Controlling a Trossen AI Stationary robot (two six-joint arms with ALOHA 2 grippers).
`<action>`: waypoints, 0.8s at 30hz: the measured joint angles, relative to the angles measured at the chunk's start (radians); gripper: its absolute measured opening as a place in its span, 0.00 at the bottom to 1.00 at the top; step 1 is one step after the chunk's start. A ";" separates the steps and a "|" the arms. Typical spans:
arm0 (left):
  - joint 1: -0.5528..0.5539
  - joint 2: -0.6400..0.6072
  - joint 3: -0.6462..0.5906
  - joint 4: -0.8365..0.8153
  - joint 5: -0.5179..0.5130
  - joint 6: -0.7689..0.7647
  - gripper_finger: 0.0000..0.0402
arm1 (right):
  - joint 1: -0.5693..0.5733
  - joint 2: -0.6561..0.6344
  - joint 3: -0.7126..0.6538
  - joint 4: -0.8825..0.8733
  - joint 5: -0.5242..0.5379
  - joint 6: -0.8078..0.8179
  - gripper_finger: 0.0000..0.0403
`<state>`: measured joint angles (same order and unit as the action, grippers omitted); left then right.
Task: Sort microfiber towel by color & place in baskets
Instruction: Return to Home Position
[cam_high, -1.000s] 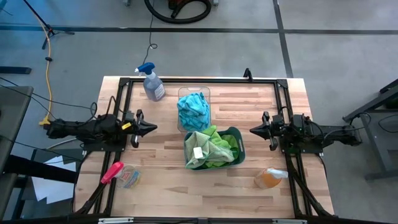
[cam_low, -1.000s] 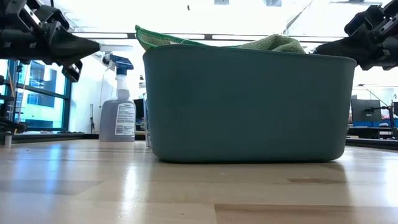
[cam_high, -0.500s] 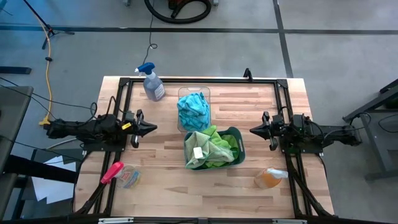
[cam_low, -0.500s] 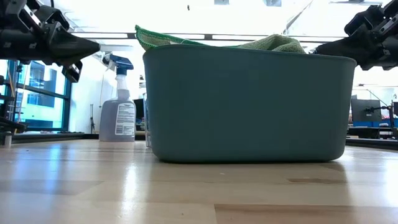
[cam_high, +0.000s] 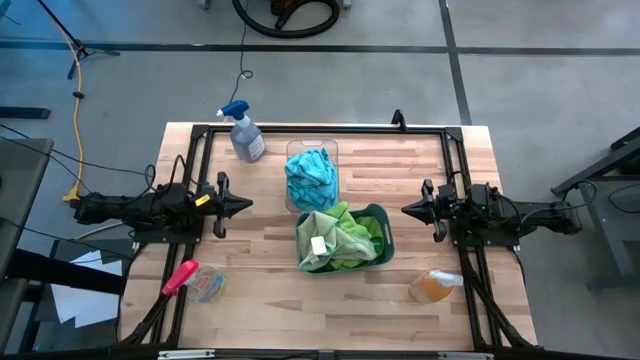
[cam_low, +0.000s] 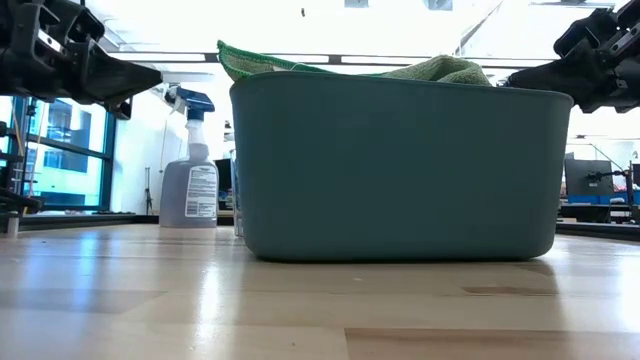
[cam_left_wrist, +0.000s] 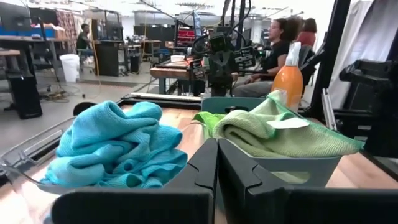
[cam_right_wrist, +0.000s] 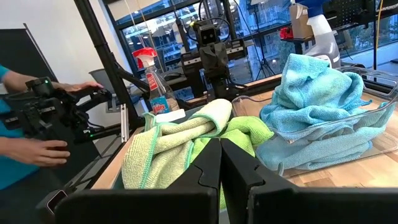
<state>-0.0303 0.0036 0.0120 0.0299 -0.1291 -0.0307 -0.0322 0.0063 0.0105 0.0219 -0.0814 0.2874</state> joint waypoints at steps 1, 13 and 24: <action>0.000 0.000 0.000 0.000 0.000 0.006 0.00 | 0.000 0.000 0.000 0.000 0.000 0.000 0.00; 0.000 0.004 0.000 0.001 0.000 0.008 0.00 | 0.000 0.000 0.000 0.000 0.000 0.000 0.00; 0.000 0.004 0.000 0.000 -0.001 0.008 0.00 | 0.000 0.000 0.000 0.000 0.000 0.000 0.00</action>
<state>-0.0303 0.0074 0.0120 0.0303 -0.1299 -0.0227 -0.0322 0.0063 0.0105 0.0216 -0.0814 0.2874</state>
